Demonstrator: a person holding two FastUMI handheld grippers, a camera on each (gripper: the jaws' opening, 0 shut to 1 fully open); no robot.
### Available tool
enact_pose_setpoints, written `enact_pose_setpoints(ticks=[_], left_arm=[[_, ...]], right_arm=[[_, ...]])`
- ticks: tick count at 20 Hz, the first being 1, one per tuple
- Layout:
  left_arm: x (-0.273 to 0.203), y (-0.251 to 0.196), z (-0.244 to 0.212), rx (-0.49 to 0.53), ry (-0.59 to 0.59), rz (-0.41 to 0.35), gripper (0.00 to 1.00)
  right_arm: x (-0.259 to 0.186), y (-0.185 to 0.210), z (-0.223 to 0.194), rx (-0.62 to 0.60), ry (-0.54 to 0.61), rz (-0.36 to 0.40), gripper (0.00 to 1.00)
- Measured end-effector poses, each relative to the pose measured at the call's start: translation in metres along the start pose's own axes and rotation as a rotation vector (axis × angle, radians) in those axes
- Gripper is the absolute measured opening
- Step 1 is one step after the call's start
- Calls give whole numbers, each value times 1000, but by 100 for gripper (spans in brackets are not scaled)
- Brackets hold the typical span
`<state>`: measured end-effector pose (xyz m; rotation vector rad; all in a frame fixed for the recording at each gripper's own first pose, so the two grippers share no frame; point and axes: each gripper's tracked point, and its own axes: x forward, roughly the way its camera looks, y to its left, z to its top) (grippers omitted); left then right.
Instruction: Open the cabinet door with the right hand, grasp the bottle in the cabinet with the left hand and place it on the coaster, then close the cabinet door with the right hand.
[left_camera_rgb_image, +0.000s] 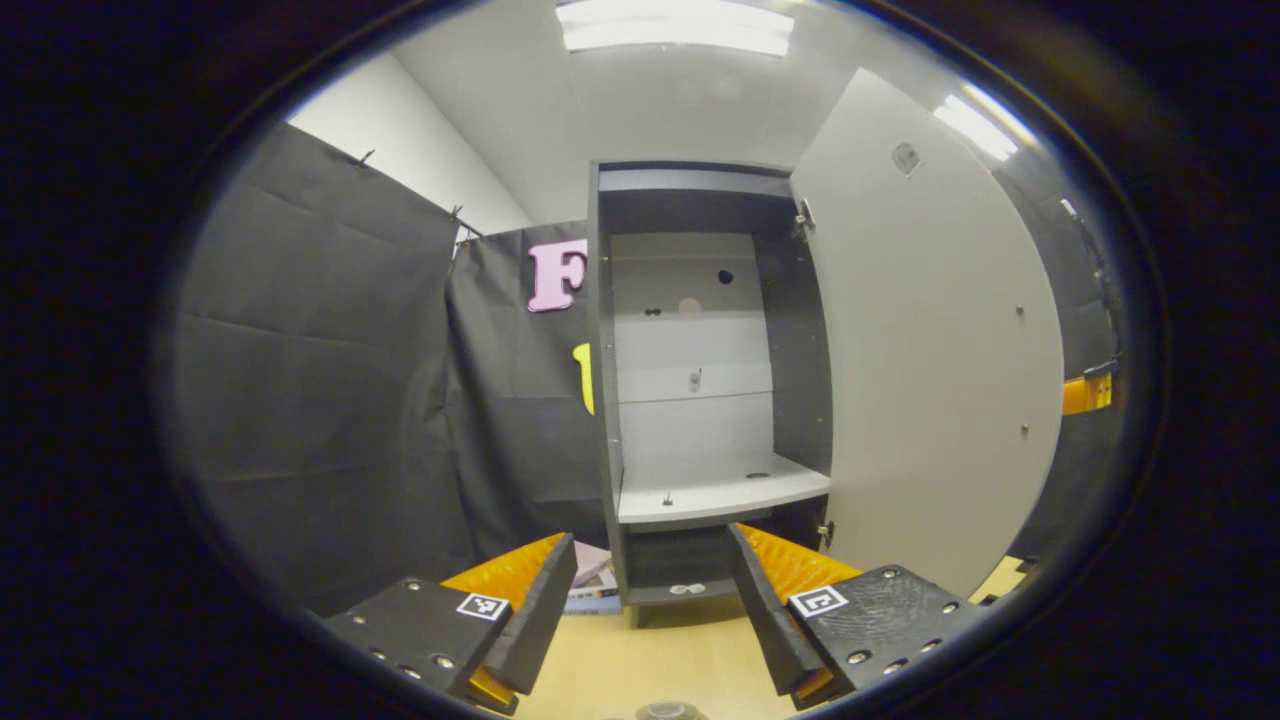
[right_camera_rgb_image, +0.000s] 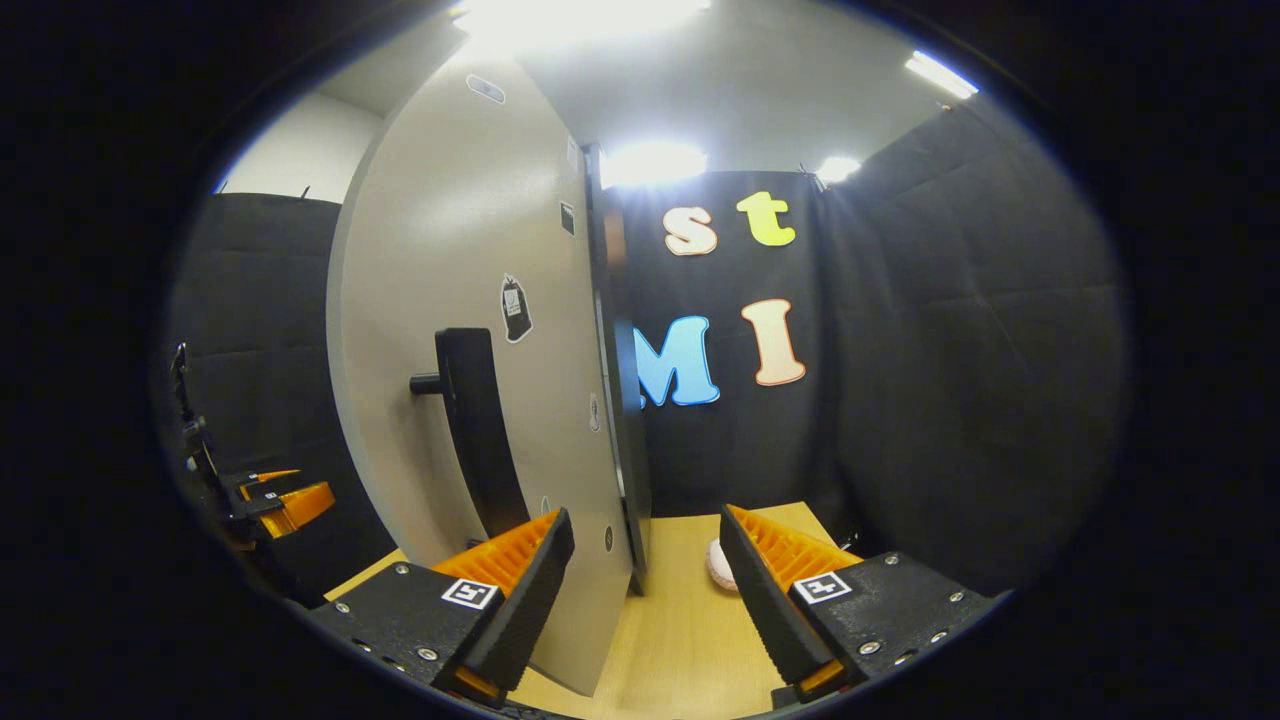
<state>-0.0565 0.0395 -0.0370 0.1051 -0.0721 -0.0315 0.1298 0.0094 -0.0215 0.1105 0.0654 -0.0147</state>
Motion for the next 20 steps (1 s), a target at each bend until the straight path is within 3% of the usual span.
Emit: enact_pose_setpoints(ticks=[5, 6, 7, 8, 10, 11, 12, 13, 14, 20], left_arm=[[22, 21, -6, -11, -3, -28, 86], [25, 25, -7, -21, -4, -33, 92], [27, 29, -9, -29, -5, -39, 92], [28, 34, -11, -31, 1, -36, 86], [33, 39, -17, -34, 15, -39, 86], [36, 43, -20, -33, 24, -35, 92], [38, 47, -21, -31, 30, -28, 92], [38, 50, -20, -31, 38, -21, 86], [38, 51, -16, -39, 32, -22, 93], [43, 52, -6, -36, 13, -30, 92]], right_arm=[[-6, 35, -3, -7, -28, 2, 92], [-7, 39, -3, -11, -35, -8, 92], [-6, 41, -4, -11, -42, -18, 92], [-5, 44, -4, -4, -42, -22, 87], [-2, 53, -9, 22, -31, -18, 91], [-1, 56, -10, 31, -27, -12, 91], [0, 61, -9, 33, -29, -1, 92], [2, 64, -8, 32, -23, 4, 91], [4, 67, -9, 32, -22, 9, 92], [17, 92, -10, 39, -32, 60, 92]])
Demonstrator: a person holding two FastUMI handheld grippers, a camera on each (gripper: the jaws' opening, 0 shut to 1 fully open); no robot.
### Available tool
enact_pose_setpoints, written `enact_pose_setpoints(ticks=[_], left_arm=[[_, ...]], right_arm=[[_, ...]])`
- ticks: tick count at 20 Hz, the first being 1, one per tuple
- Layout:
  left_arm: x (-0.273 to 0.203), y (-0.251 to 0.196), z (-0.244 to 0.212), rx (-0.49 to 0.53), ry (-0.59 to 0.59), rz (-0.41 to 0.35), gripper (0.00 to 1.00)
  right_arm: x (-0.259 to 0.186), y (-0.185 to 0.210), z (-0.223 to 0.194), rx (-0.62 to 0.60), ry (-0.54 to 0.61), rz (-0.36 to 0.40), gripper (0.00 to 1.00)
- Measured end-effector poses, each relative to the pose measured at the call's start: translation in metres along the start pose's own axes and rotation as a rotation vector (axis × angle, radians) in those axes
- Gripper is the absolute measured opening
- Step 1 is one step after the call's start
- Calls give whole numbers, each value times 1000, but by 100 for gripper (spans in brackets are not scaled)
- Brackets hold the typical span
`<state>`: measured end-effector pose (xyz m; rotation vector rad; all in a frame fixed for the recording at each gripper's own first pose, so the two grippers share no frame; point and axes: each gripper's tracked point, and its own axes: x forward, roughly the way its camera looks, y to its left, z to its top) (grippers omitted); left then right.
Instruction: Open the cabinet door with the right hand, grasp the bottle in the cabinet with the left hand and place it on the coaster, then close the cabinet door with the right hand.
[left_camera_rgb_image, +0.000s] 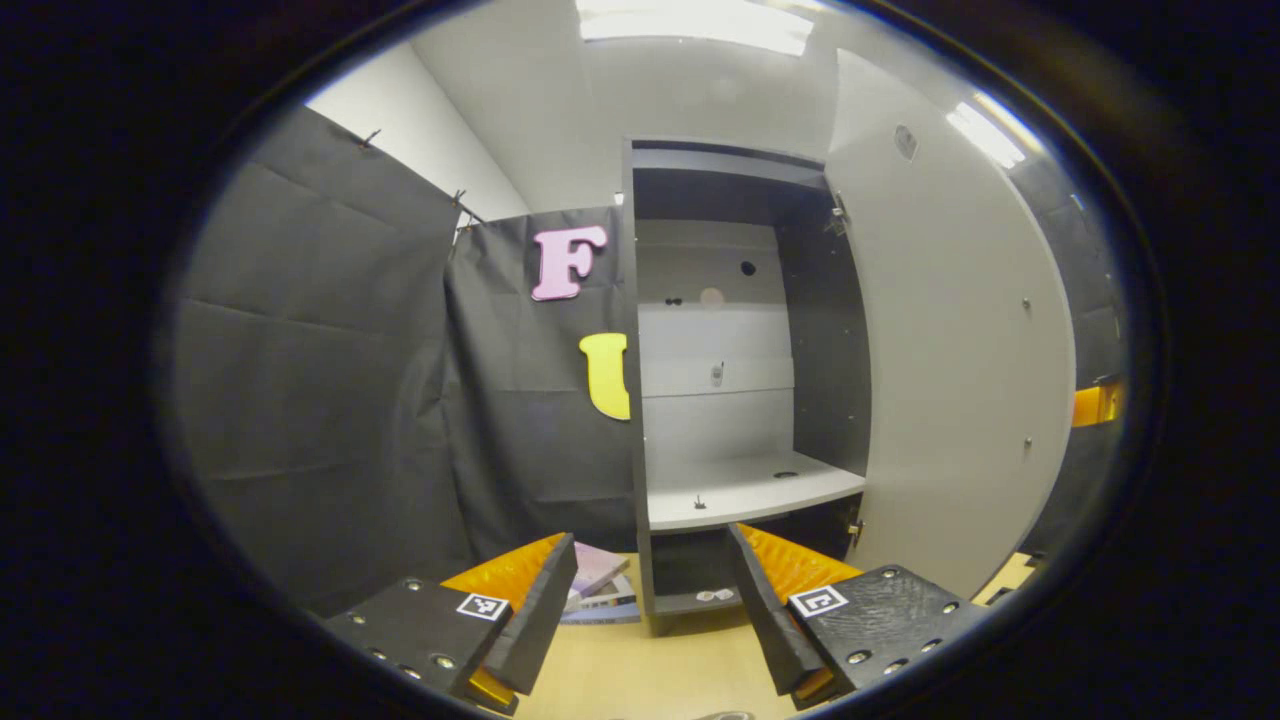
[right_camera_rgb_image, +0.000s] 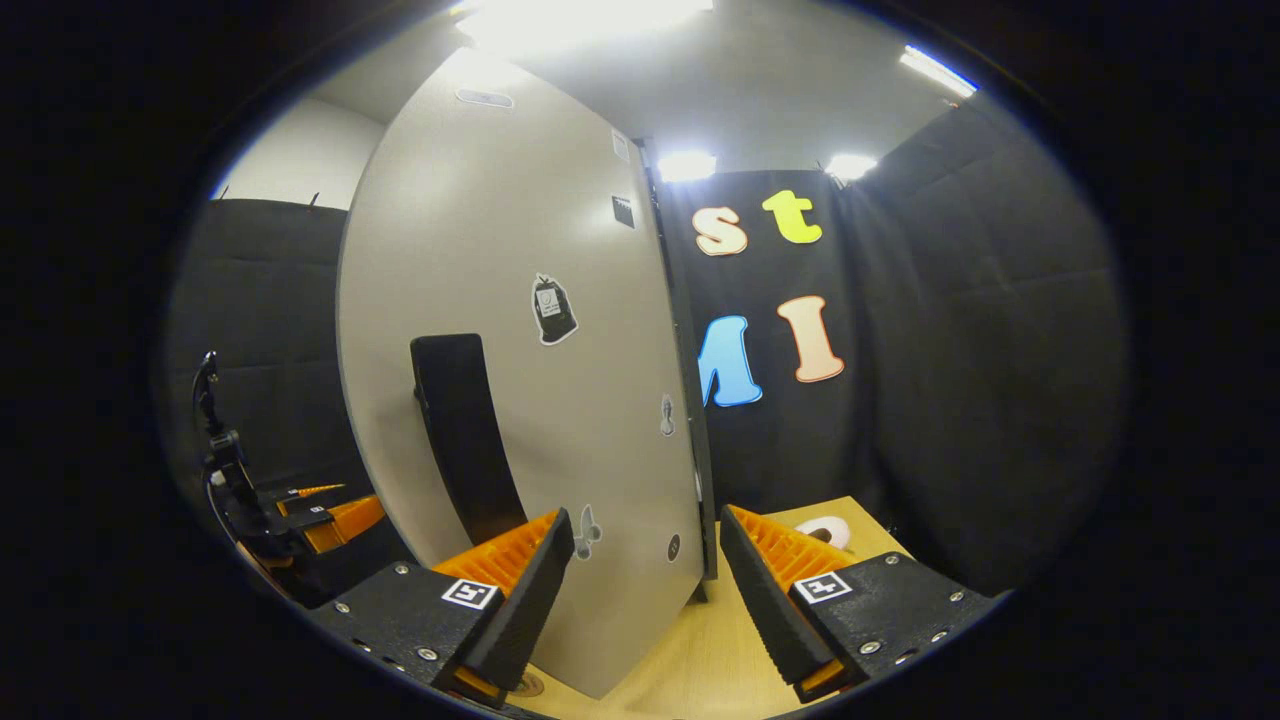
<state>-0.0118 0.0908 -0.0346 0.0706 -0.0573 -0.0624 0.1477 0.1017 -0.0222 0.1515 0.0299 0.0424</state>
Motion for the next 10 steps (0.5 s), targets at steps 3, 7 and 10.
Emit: enact_pose_setpoints(ticks=[3, 7, 10], left_arm=[[-3, 8, 0, 14, 0, 12, 92], [-9, 21, 0, 10, 13, 27, 86], [-9, 34, -3, 3, 22, 43, 86]], right_arm=[[7, 13, -1, -4, 1, 32, 92], [15, 28, 3, 12, -7, 66, 92], [24, 43, 2, 10, -7, 90, 92]])
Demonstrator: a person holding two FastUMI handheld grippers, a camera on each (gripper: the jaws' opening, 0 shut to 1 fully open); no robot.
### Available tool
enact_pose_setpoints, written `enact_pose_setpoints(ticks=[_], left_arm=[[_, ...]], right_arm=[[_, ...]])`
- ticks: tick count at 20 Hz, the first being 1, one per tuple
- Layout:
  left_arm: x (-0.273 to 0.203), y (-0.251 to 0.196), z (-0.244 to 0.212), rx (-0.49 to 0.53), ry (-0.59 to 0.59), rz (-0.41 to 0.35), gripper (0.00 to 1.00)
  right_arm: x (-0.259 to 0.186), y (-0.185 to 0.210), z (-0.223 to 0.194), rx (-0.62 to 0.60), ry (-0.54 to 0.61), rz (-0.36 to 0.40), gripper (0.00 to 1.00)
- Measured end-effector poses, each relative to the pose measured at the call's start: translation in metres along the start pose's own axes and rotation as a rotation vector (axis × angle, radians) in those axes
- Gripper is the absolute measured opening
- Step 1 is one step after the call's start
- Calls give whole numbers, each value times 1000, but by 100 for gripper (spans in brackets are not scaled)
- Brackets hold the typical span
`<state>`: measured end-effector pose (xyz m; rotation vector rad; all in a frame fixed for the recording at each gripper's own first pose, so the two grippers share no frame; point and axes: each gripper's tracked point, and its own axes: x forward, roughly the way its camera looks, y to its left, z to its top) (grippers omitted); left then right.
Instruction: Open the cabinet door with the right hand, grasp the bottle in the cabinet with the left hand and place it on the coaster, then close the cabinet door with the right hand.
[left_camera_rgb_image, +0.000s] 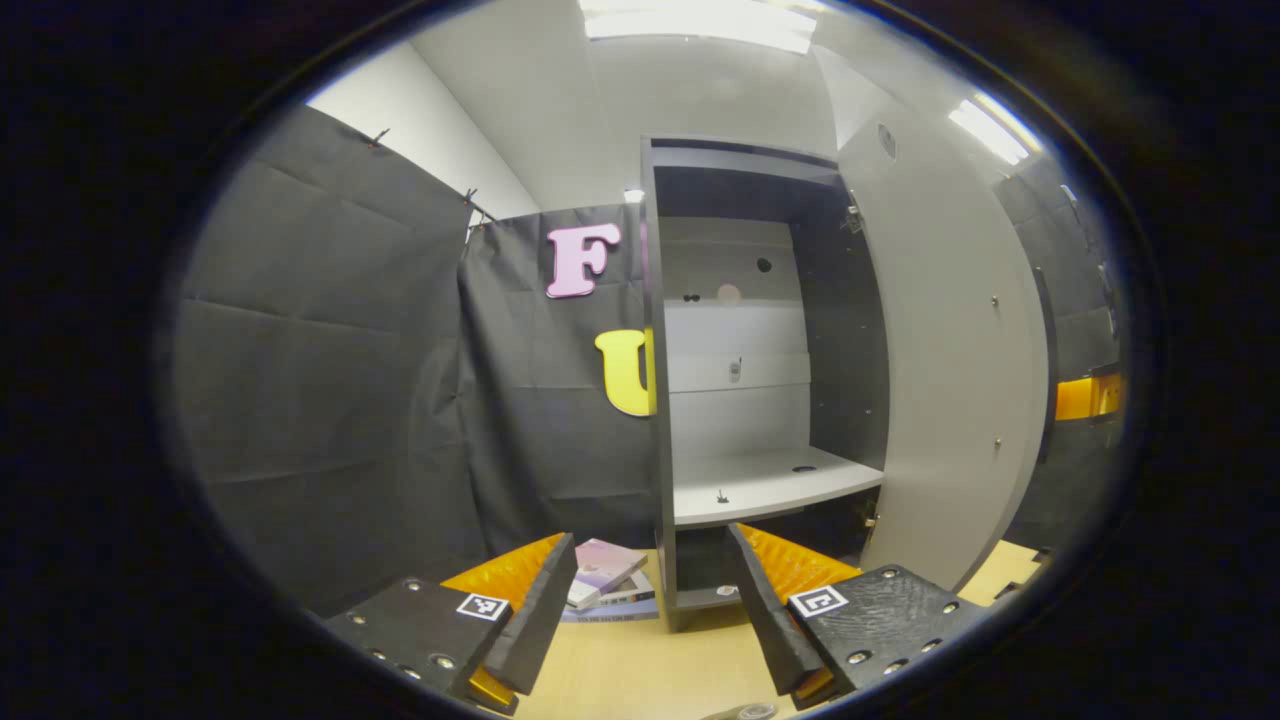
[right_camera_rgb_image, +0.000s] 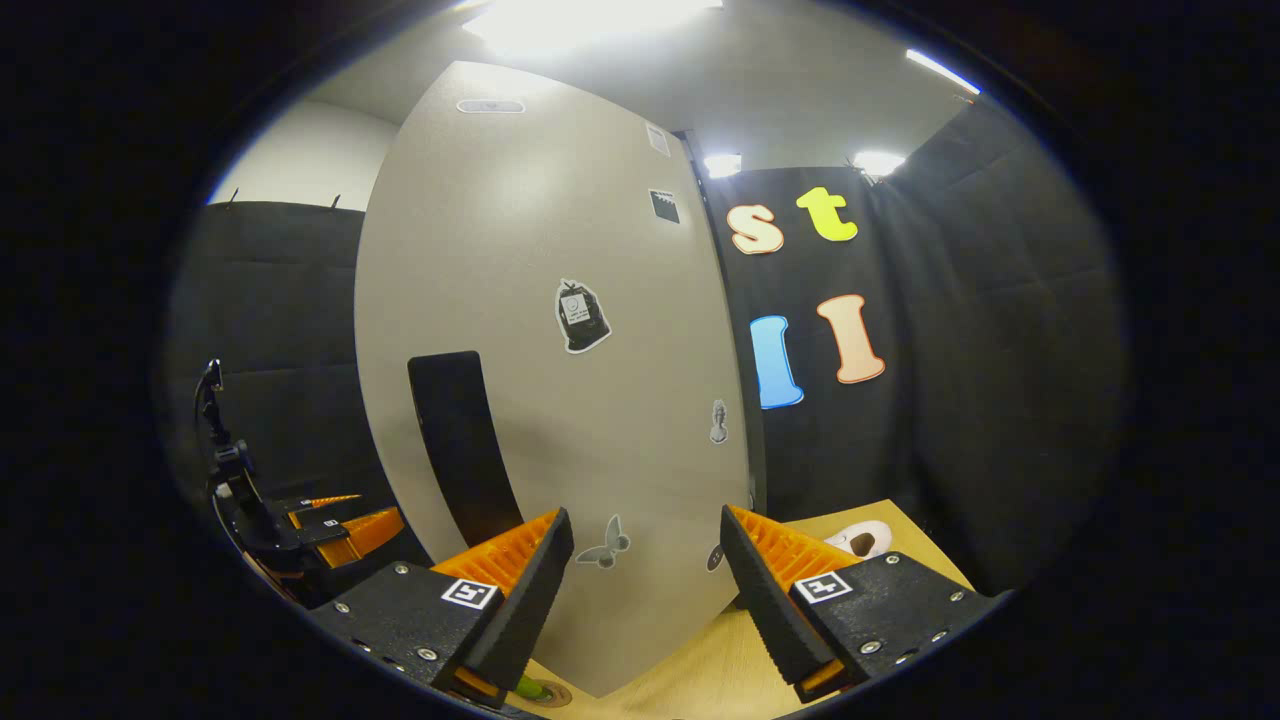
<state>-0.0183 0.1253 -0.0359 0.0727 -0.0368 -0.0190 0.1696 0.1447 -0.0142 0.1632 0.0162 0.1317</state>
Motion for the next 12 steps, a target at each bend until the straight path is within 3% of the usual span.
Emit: enact_pose_setpoints(ticks=[2, 3, 4, 10, 11, 12], left_arm=[[-3, 11, -4, -2, 12, 26, 86], [-3, 20, -5, -6, 13, 46, 92], [-4, 25, -4, -15, 13, 51, 86], [-12, 68, -10, 12, 34, 121, 82], [-12, 73, -9, 16, 34, 130, 86], [-13, 77, -9, 14, 37, 135, 82]], right_arm=[[8, 10, -3, 8, 7, 24, 92], [14, 15, -7, 20, 19, 42, 92], [19, 21, -9, 39, 26, 61, 92], [46, 52, -13, 40, 33, 133, 94], [48, 53, -17, 28, 33, 135, 95], [48, 50, -19, 19, 34, 128, 95]])
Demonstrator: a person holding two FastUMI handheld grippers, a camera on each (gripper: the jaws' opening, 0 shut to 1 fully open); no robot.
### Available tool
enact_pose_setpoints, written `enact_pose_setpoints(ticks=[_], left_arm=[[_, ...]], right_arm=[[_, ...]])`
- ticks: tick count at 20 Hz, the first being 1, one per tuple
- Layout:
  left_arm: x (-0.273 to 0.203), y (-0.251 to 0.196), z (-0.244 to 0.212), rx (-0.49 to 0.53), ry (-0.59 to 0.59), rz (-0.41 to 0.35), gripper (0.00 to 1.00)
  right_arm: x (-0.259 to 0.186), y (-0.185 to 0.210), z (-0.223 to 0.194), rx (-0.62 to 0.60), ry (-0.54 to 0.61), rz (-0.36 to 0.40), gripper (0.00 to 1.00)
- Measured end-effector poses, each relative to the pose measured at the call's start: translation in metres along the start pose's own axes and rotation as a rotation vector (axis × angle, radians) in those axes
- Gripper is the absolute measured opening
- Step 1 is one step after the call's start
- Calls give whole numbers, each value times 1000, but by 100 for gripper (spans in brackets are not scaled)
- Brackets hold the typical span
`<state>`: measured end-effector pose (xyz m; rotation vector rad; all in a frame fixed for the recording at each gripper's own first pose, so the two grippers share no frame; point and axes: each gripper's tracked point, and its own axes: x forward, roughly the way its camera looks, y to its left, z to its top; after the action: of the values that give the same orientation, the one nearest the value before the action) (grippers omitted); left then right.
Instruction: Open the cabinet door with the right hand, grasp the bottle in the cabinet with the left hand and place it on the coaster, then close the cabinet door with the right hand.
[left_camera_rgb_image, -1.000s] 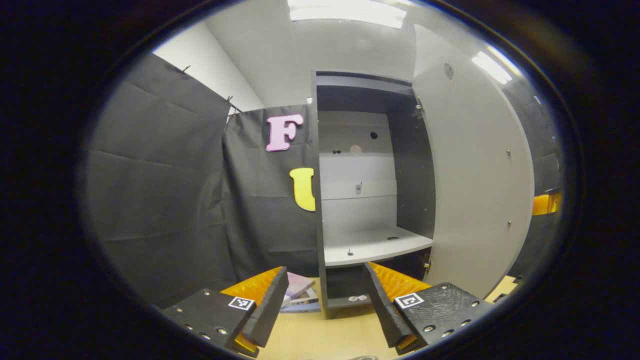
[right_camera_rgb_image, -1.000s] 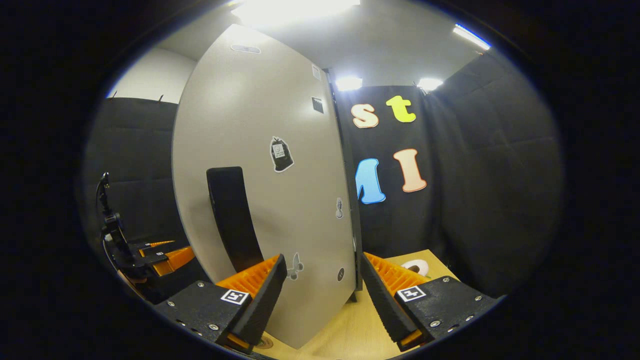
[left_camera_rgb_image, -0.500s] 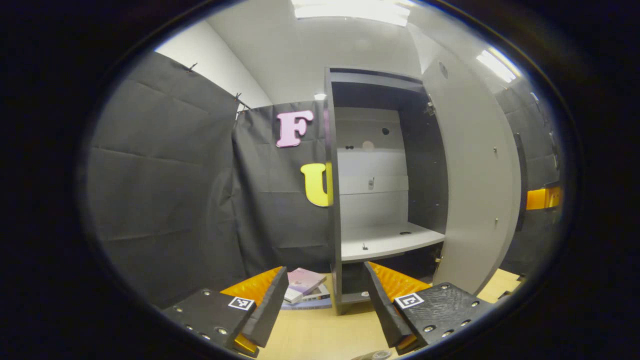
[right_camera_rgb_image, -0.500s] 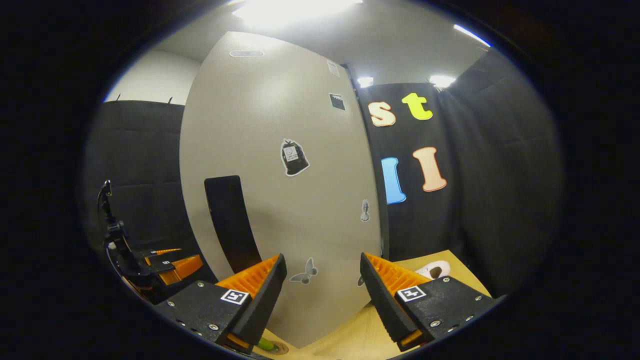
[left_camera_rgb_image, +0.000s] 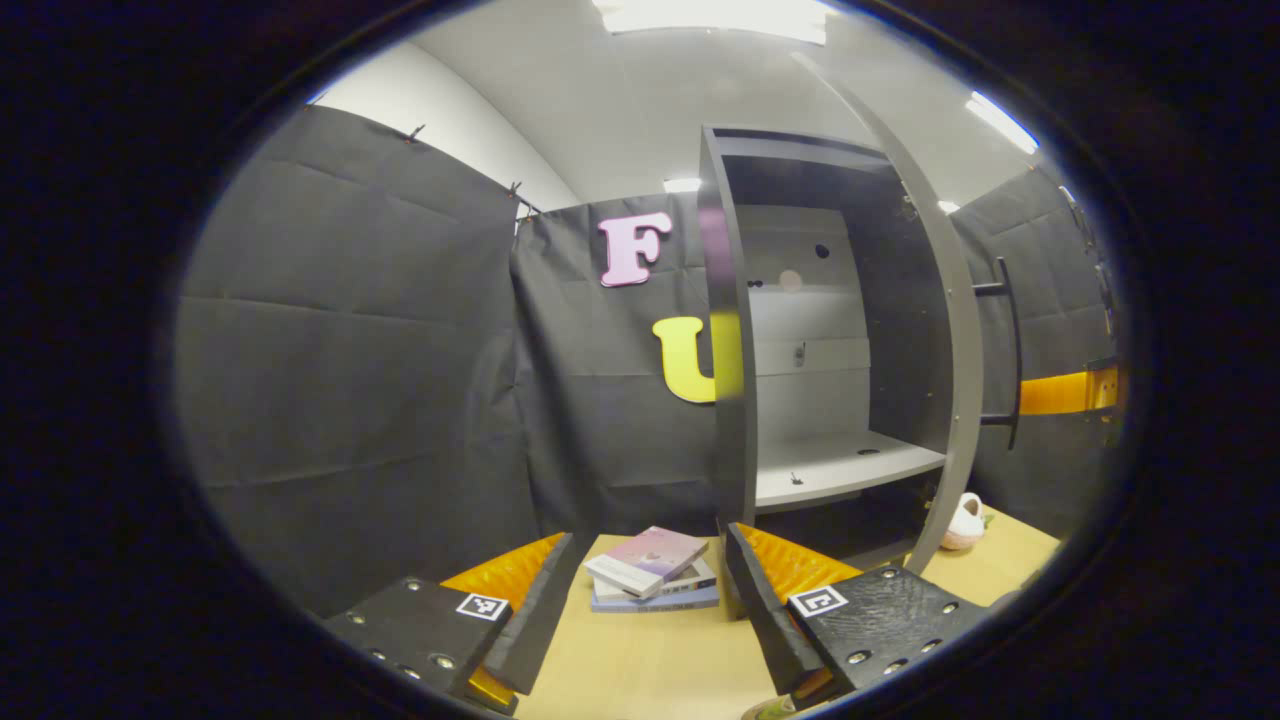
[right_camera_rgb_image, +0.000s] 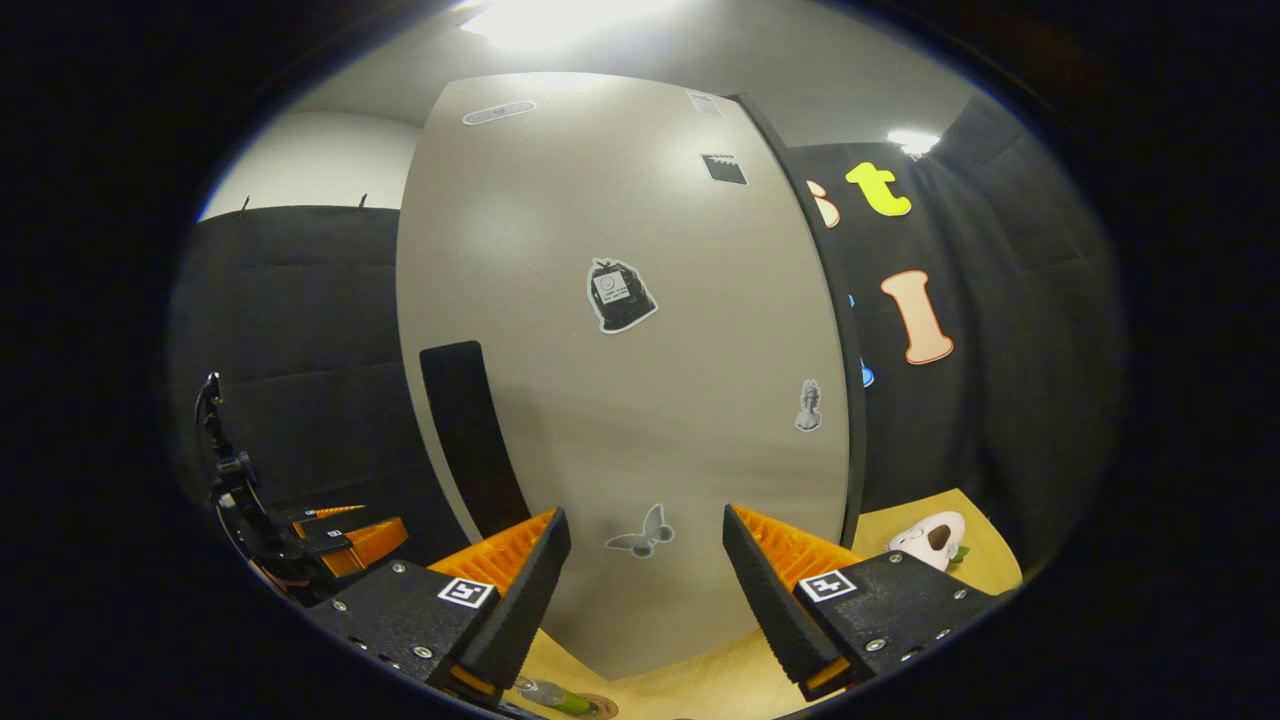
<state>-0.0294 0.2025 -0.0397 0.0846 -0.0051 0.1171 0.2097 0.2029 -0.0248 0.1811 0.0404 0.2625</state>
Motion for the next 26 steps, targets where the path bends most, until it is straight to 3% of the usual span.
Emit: enact_pose_setpoints(ticks=[2, 8, 11, 15, 16, 17, 21, 26], left_arm=[[3, -1, -4, -13, 6, 4, 92], [20, -60, 19, -60, -40, -87, 93], [26, -102, 31, -56, -63, -149, 93], [27, -146, 33, -48, -56, -215, 88], [26, -148, 35, -31, -47, -204, 86], [25, -150, 38, -20, -45, -199, 86], [21, -153, 44, -40, -35, -192, 86], [18, -143, 36, -58, -8, -153, 86]], right_arm=[[1, 0, -2, 2, -7, -21, 95], [0, -12, -5, -45, -30, -180, 95], [8, -37, -3, -100, -6, -252, 95], [20, -16, 1, -168, -25, -209, 95], [22, -11, 1, -185, -27, -200, 91], [20, -7, 1, -206, -30, -199, 95], [22, 9, -5, -253, -19, -166, 95], [28, 9, -17, -182, 41, -153, 94]])
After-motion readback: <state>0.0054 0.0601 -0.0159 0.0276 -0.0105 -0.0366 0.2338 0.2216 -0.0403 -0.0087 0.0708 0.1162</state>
